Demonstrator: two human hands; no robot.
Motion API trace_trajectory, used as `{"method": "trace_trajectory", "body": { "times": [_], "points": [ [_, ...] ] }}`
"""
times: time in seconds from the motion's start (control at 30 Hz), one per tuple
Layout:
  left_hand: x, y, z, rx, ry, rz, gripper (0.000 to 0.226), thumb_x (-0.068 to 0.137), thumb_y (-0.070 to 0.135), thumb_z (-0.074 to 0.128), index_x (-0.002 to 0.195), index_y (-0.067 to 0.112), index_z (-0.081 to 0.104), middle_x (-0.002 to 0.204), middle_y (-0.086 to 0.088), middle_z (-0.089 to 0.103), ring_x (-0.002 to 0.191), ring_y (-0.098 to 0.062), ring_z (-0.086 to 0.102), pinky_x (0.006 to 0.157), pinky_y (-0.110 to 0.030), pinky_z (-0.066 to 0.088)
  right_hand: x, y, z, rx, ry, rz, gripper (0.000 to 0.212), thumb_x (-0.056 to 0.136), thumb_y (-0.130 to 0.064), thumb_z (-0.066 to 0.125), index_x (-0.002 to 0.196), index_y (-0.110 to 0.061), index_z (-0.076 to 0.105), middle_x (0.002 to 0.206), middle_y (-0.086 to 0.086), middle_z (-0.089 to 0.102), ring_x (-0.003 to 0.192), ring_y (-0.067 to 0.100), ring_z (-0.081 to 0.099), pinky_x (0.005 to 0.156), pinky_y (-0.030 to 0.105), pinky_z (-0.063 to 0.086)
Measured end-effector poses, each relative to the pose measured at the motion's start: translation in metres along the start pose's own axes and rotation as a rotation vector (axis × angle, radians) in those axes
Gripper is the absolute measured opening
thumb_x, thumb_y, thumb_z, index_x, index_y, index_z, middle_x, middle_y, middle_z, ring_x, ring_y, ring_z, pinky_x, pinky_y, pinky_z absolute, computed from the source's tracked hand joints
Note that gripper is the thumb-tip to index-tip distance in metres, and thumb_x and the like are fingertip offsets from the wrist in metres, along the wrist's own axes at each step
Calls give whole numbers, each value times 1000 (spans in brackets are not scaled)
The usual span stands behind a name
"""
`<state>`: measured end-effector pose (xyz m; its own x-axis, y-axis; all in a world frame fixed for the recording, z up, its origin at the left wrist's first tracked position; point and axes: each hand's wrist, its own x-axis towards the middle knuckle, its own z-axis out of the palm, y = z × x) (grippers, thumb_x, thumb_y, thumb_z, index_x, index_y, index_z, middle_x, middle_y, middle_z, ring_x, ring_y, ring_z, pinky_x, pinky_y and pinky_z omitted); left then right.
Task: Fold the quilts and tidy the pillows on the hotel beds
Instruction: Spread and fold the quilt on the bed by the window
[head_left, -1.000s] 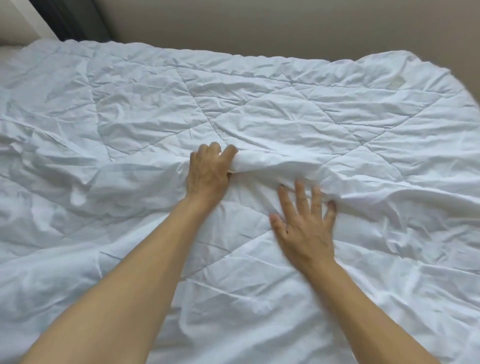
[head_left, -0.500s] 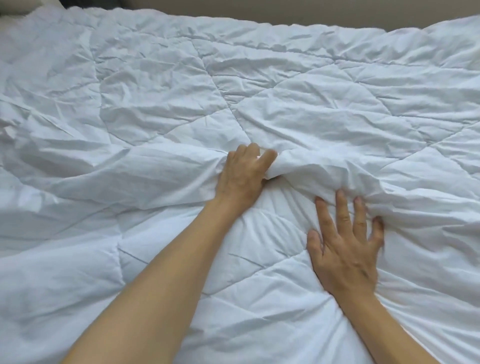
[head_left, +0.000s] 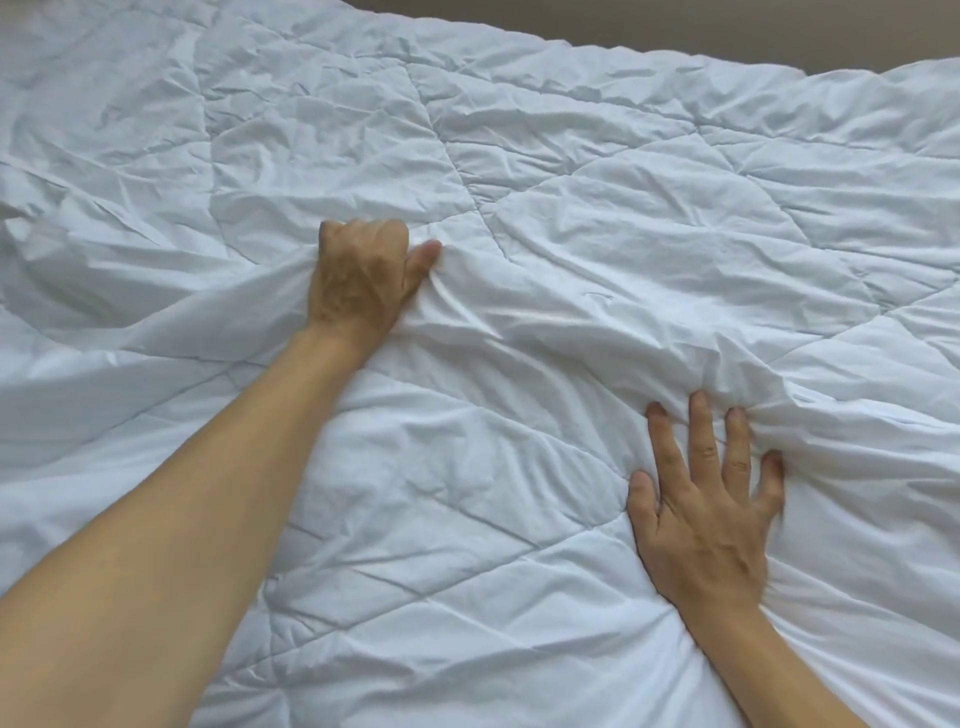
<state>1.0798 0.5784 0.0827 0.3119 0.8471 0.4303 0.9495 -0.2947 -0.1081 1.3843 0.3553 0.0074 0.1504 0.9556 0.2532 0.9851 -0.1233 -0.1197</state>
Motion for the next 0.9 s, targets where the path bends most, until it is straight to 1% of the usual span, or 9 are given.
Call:
{"method": "trace_trajectory", "body": {
  "times": [0.1,0.17,0.23,0.3,0.4,0.53,0.67,0.8,0.9],
  "points": [
    [-11,-4,22,-5,-77,-36,64,104,57,27,88,4,59,83,-23,63,80,-41,61,76,-53,46,0,1,2,-5,1,2,62,96,-45,37,156,-29,38,168,6,25,155,36,21,118,65,15],
    [-20,14,13,-54,-45,-147,53,102,51,38,118,6,62,117,-22,62,110,-42,58,95,-55,41,-2,2,4,-10,6,-2,62,96,-45,37,156,-30,37,168,7,25,155,36,22,118,65,16],
    [-36,46,-17,-175,-61,-210,55,101,50,37,140,14,53,146,-19,47,138,-40,41,114,-54,27,-3,3,4,-11,12,-4,62,96,-45,37,156,-30,37,168,7,26,154,37,23,118,65,16],
    [-76,88,-44,-281,-184,-174,64,99,61,28,151,25,43,163,-14,28,153,-36,19,121,-57,13,-2,5,4,-10,19,-4,61,96,-44,37,156,-29,39,167,7,27,154,37,24,118,65,16],
    [-143,140,-46,-212,-331,-58,69,98,68,23,158,34,29,169,-10,14,156,-34,8,121,-61,13,-1,3,3,-11,15,-10,61,96,-44,36,156,-28,39,167,8,28,153,38,25,117,65,16],
    [-137,147,-15,-167,-357,-89,67,99,65,24,158,34,28,168,-12,19,155,-34,15,122,-56,14,8,0,2,-39,-93,17,63,97,-47,31,159,-32,29,169,6,22,155,36,19,118,64,11],
    [-151,161,-29,-214,-373,-131,69,100,63,18,161,32,20,169,-11,13,156,-32,9,123,-55,13,-1,-2,-6,-50,-225,44,65,100,-54,10,161,-34,16,171,1,12,157,30,8,121,62,9],
    [-221,196,-77,-275,-433,-71,70,100,64,16,162,30,13,170,-6,11,157,-28,6,124,-52,11,-52,0,-35,34,-324,19,79,94,-61,-12,163,-28,8,172,1,9,158,27,8,123,58,5],
    [-272,214,-102,-277,-437,-31,69,101,64,17,161,30,20,169,-5,16,156,-28,12,123,-53,15,-114,-2,-61,-6,-328,12,73,99,-56,0,162,-24,20,169,7,21,156,32,20,123,61,9]
  ]
}}
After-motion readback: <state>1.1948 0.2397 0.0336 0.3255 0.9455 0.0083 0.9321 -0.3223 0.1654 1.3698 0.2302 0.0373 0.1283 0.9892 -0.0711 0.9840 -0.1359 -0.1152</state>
